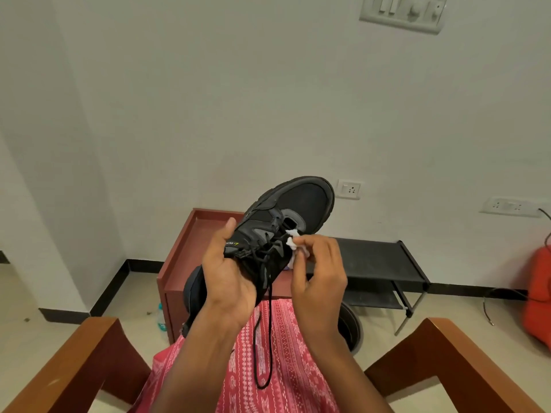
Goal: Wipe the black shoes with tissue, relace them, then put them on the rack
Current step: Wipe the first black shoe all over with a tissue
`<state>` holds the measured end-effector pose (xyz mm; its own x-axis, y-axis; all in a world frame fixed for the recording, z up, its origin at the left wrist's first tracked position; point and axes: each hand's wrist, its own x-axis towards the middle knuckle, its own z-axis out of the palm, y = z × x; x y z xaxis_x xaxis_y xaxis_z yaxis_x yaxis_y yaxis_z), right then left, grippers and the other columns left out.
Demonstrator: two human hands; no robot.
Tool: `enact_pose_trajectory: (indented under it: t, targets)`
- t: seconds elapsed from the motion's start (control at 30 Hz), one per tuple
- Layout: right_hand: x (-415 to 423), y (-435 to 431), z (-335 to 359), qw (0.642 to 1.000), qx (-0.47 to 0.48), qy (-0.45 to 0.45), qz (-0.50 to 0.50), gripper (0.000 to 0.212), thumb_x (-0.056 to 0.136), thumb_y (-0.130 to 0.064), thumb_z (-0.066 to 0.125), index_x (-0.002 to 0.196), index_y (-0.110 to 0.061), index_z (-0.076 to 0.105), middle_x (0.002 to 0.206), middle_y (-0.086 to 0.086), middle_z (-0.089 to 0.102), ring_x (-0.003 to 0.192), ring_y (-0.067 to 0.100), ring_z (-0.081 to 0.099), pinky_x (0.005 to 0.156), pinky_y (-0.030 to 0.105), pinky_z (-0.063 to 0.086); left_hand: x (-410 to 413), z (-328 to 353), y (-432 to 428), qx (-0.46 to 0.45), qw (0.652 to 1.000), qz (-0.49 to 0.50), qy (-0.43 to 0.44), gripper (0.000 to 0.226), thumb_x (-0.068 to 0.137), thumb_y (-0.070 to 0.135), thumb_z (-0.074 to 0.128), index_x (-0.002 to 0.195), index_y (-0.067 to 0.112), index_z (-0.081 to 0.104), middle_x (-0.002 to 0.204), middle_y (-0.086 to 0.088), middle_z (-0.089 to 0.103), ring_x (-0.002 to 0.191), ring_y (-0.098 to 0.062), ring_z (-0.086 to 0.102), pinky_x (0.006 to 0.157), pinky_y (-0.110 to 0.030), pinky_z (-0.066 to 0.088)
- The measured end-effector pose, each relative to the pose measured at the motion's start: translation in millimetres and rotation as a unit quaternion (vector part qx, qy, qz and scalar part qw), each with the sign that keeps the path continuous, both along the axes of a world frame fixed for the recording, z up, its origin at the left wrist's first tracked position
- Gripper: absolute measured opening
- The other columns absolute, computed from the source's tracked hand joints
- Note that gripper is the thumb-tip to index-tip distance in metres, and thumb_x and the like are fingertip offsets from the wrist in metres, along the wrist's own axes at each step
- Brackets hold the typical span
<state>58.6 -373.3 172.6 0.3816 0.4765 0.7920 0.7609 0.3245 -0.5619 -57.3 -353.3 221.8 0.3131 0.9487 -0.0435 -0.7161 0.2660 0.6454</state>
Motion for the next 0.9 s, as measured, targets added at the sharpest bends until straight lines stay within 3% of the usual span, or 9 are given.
enact_pose_trajectory:
  t: [0.13,0.27,0.33,0.4,0.5,0.6,0.7,0.77,0.9]
  targets:
    - [-0.2,2.1,-4.0,1.0,-0.005,0.011,0.002,0.018,0.093,0.003,0.062,0.104,-0.01,0.067,0.103,-0.002,0.058,0.095,0.012,0.06,0.079,0.029,0.053,-1.6,3.3,1.5,-0.013,1.0,-0.007,0.023,0.026,0.081,0.022,0.055,0.096,0.002,0.064,0.101,-0.019,0.065,0.087,-0.031,0.065,0.082,-0.041,0.054]
    - [7.4,11.3,-1.5,1.0,-0.009,0.017,0.005,0.018,0.093,0.004,0.062,0.103,-0.011,0.066,0.101,-0.003,0.058,0.094,0.01,0.058,0.078,0.026,0.051,-0.6,0.0,2.6,-0.015,0.996,-0.05,0.079,0.007,0.075,0.013,0.059,0.075,0.008,0.063,0.094,-0.018,0.061,0.082,-0.029,0.061,0.085,-0.039,0.048]
    - [12.7,16.9,4.1,1.0,-0.001,0.031,-0.002,0.018,0.093,0.004,0.06,0.104,-0.01,0.065,0.102,-0.003,0.058,0.093,0.007,0.057,0.078,0.021,0.05,1.0,-0.9,0.7,-0.002,0.99,-0.074,0.118,0.018,0.08,0.008,0.056,0.068,0.009,0.069,0.085,-0.015,0.066,0.073,-0.022,0.064,0.074,-0.031,0.051]
    - [16.3,19.9,8.7,0.999,0.004,0.036,-0.006,0.017,0.094,0.002,0.059,0.105,-0.01,0.066,0.103,-0.004,0.057,0.093,0.007,0.057,0.078,0.016,0.047,1.8,-2.7,0.2,0.007,0.984,-0.081,0.158,0.019,0.081,0.003,0.057,0.083,0.004,0.075,0.088,-0.014,0.073,0.074,-0.019,0.067,0.072,-0.029,0.054]
    - [20.5,22.2,12.8,1.0,0.002,0.025,-0.004,0.018,0.095,0.0,0.059,0.107,-0.011,0.068,0.104,-0.004,0.059,0.095,0.008,0.059,0.079,0.017,0.049,0.6,-6.4,2.8,0.019,0.973,-0.067,0.221,0.038,0.065,-0.005,0.067,0.102,-0.002,0.072,0.099,-0.018,0.072,0.091,-0.026,0.065,0.091,-0.037,0.049]
    - [24.1,25.3,21.5,1.0,0.01,0.023,0.0,0.019,0.095,0.001,0.059,0.107,-0.01,0.069,0.103,-0.001,0.061,0.094,0.01,0.061,0.079,0.017,0.049,0.6,-8.8,4.6,0.044,0.955,-0.082,0.282,0.06,0.049,-0.009,0.062,0.108,-0.005,0.063,0.087,-0.017,0.062,0.082,-0.026,0.059,0.073,-0.036,0.05]
    - [26.3,28.1,33.6,1.0,0.017,0.016,0.019,0.019,0.094,0.002,0.061,0.106,-0.01,0.071,0.102,0.0,0.063,0.094,0.001,0.059,0.078,0.012,0.047,1.7,-12.0,6.5,0.043,0.952,-0.063,0.295,0.062,0.044,-0.01,0.06,0.106,-0.003,0.058,0.085,-0.015,0.059,0.079,-0.027,0.057,0.062,-0.031,0.047]
    - [27.8,28.7,40.4,0.998,0.009,0.034,0.056,0.02,0.094,0.001,0.062,0.105,-0.012,0.072,0.102,-0.004,0.064,0.096,-0.002,0.06,0.077,0.017,0.053,2.8,-15.5,9.7,0.037,0.956,-0.022,0.289,0.062,0.05,-0.016,0.066,0.11,0.0,0.061,0.091,-0.02,0.065,0.084,-0.032,0.064,0.07,-0.036,0.052]
    - [27.0,19.7,49.8,0.984,-0.019,0.129,0.124,0.015,0.093,-0.007,0.069,0.101,-0.018,0.074,0.097,-0.007,0.069,0.097,0.011,0.067,0.079,0.036,0.06,3.1,-14.1,9.9,0.028,0.971,0.051,0.232,0.054,0.071,-0.016,0.075,0.118,0.008,0.067,0.103,-0.012,0.076,0.095,-0.029,0.074,0.09,-0.044,0.057]
